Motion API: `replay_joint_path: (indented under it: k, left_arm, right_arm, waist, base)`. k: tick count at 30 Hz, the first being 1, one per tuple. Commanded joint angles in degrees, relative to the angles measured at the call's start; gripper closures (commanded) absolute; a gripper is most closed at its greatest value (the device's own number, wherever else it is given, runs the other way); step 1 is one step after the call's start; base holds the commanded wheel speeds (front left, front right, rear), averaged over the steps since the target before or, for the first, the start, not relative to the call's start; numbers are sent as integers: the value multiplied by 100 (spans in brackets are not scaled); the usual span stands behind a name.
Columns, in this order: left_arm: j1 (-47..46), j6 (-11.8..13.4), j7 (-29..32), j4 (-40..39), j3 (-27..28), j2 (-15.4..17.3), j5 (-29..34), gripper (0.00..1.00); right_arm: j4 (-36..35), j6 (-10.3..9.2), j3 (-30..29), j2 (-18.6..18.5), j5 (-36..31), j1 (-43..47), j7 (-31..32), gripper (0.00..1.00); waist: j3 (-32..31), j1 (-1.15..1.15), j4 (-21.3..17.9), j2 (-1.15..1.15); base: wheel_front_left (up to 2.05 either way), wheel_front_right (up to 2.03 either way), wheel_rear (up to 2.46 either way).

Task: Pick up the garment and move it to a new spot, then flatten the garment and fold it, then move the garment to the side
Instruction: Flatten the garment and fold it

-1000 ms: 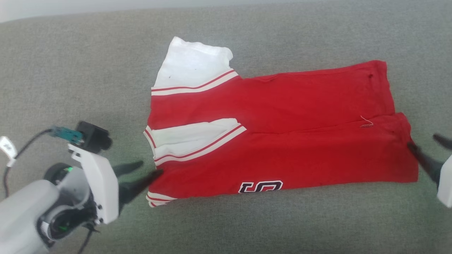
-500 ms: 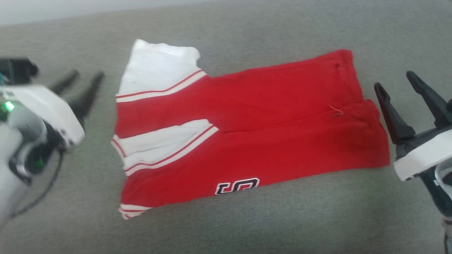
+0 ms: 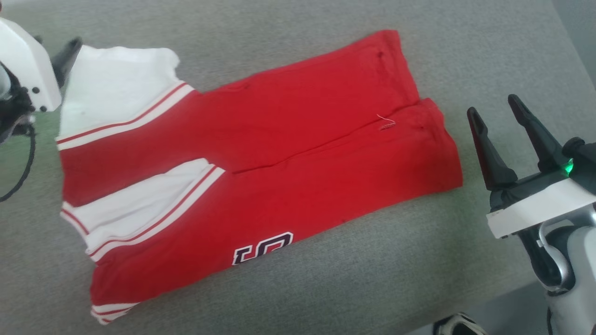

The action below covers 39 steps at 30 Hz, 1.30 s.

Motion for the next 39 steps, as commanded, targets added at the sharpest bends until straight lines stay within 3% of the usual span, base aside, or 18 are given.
replay_joint_path:
  k: [1,4,8,13,15,16,17,27,39]
  left_arm:
    - [-128,-37,356,216,-104,-14,84,0]
    - [-320,-58,1146,587,-219,-73,-40,0]
    - [-432,-275,2102,759,-328,-188,-276,0]
    - [-557,-406,2615,674,-469,-372,-324,3]
    - [-600,-432,2680,673,-496,-418,-331,67]
    - [-605,-442,2672,675,-515,-444,-315,93]
    - [-607,-440,2654,681,-523,-457,-298,100]
    - [-584,-508,2612,643,-572,-604,-382,100]
    - [-713,-535,2284,33,-767,-956,-421,100]
  right_arm:
    - [40,-11,24,50,43,-80,-72,0]
    - [124,-11,88,75,82,-98,-119,0]
    - [173,-11,141,59,112,-133,-163,0]
    - [220,-11,127,25,159,-232,-149,0]
    - [213,-11,196,20,167,-276,-106,0]
    - [213,-11,229,9,166,-316,-70,0]
    - [220,-11,268,-7,171,-360,-39,0]
    - [774,-8,1018,-429,552,-1518,1135,0]
    - [2652,-11,1959,-749,1411,-3737,3160,0]
  waist:
    - [113,0,-152,0]
    - [176,0,-230,0]
    - [273,0,-275,0]
    - [396,0,-228,0]
    - [443,0,-210,0]
    - [463,0,-203,0]
    - [482,0,-198,0]
    - [559,0,33,0]
    - [734,0,653,0]
  base:
    - [0,0,0]
    - [0,0,0]
    - [0,0,0]
    - [0,0,0]
    - [0,0,0]
    - [0,0,0]
    - [0,0,0]
    - [0,0,0]
    - [0,0,0]
